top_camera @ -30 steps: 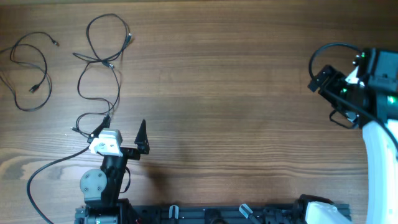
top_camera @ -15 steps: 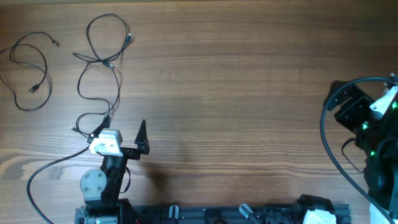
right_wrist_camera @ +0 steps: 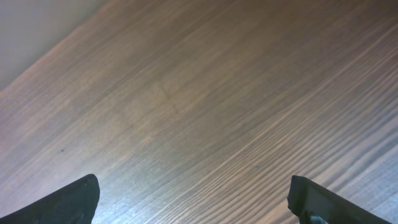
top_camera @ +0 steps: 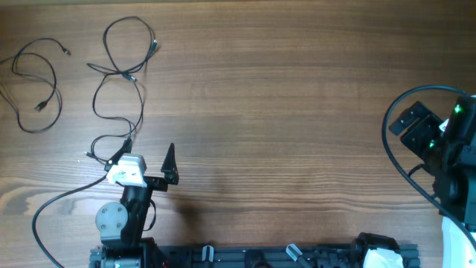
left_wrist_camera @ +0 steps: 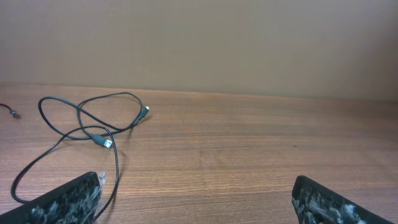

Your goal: Untangle cables

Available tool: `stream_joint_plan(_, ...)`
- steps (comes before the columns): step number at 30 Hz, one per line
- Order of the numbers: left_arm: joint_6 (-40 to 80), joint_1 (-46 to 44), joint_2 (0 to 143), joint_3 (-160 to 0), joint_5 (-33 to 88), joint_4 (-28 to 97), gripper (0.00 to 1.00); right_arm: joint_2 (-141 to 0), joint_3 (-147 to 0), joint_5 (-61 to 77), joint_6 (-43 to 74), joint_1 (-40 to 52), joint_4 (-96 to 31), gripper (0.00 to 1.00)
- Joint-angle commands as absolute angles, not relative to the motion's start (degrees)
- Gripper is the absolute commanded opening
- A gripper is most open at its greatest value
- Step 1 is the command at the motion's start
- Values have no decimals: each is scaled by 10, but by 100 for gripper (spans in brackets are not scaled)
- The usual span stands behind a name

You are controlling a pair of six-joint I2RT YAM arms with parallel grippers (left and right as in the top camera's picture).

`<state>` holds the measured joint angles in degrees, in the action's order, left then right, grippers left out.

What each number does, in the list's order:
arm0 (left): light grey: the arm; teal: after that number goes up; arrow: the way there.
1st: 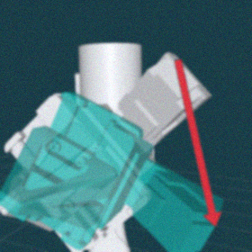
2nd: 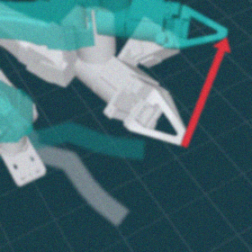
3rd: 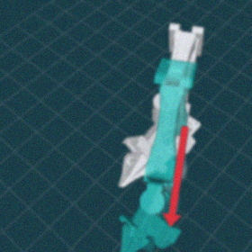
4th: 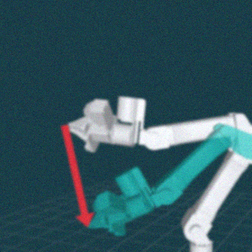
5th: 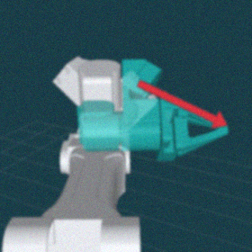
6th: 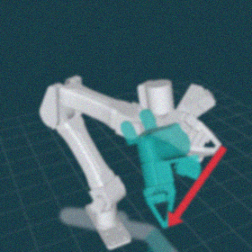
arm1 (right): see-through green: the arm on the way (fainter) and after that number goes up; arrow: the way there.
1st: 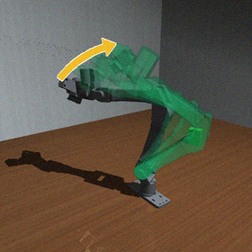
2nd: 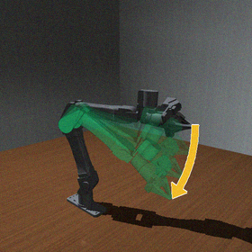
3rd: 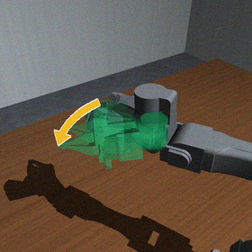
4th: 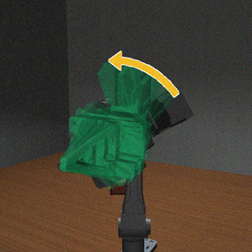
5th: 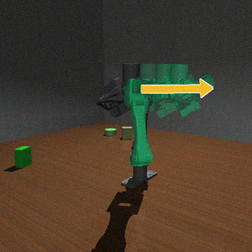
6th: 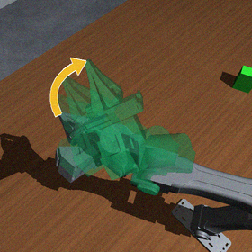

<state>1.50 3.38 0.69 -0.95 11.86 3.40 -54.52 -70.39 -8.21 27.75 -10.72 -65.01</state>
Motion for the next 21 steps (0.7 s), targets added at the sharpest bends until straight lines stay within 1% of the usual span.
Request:
stream_joint_plan(1, 2, 31, 4, -3, 124, 32, 100, -512, -708, -119, 272, -109, -669, 100)
stream_joint_plan(5, 2, 31, 4, -3, 124, 32, 100, -435, -708, -123, 270, -109, -674, 100)
stream_joint_plan(10, 2, 31, 4, -3, 124, 32, 100, -306, -708, -140, 268, -109, -672, 100)
stream_joint_plan(15, 2, 31, 4, -3, 124, 32, 100, -203, -708, -142, 224, -109, -649, 100)
stream_joint_plan(21, 2, 31, 4, -3, 124, 32, 100, -147, -708, -133, 210, -109, -680, 100)
